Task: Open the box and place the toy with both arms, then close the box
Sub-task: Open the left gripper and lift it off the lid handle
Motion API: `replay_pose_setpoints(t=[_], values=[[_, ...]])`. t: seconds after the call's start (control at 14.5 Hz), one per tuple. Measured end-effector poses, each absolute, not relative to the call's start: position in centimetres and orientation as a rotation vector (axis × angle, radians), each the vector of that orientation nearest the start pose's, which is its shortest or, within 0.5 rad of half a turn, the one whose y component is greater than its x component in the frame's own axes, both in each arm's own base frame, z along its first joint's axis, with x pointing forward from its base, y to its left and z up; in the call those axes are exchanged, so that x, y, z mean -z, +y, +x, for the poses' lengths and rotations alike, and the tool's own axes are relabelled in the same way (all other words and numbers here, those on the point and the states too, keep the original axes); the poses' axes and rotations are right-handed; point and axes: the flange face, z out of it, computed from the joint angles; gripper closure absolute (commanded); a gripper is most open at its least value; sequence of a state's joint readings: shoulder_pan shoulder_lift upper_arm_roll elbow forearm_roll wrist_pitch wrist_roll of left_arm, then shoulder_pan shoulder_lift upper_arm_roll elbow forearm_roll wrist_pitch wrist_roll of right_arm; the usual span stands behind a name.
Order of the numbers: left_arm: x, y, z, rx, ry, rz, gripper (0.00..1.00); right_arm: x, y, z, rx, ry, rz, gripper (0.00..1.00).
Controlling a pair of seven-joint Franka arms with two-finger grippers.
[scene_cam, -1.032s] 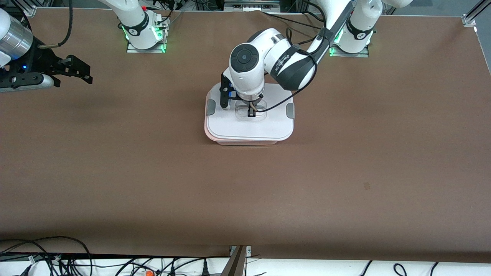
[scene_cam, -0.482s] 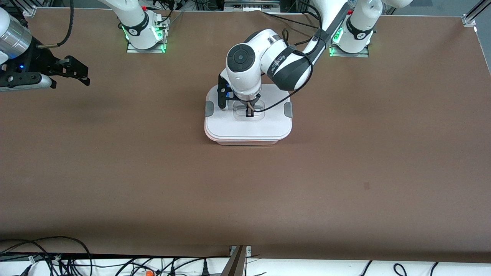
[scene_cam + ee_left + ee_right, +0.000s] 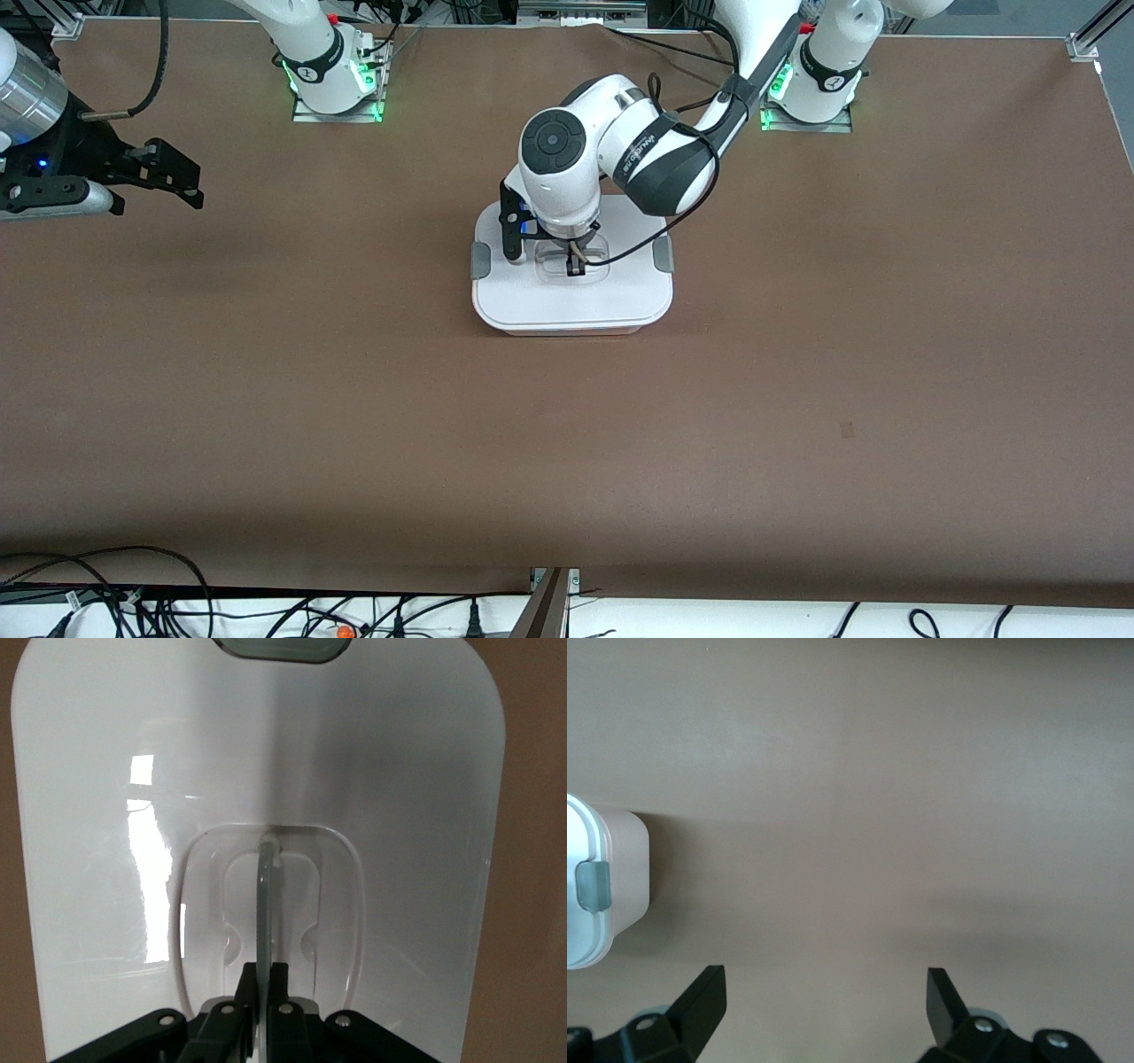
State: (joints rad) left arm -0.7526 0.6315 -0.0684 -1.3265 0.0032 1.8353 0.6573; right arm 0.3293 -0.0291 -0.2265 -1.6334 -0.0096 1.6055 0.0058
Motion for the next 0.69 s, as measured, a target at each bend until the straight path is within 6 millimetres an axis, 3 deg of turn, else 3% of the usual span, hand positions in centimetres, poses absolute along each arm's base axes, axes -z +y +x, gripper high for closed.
replay_pose_setpoints(t=[0.69], values=[[-35.07,-52.61,48.33,-0.195,2.118,-2.285,1.0,-61.29,5.48,54.85,-0.025,-0.153,-3.145,0.0]])
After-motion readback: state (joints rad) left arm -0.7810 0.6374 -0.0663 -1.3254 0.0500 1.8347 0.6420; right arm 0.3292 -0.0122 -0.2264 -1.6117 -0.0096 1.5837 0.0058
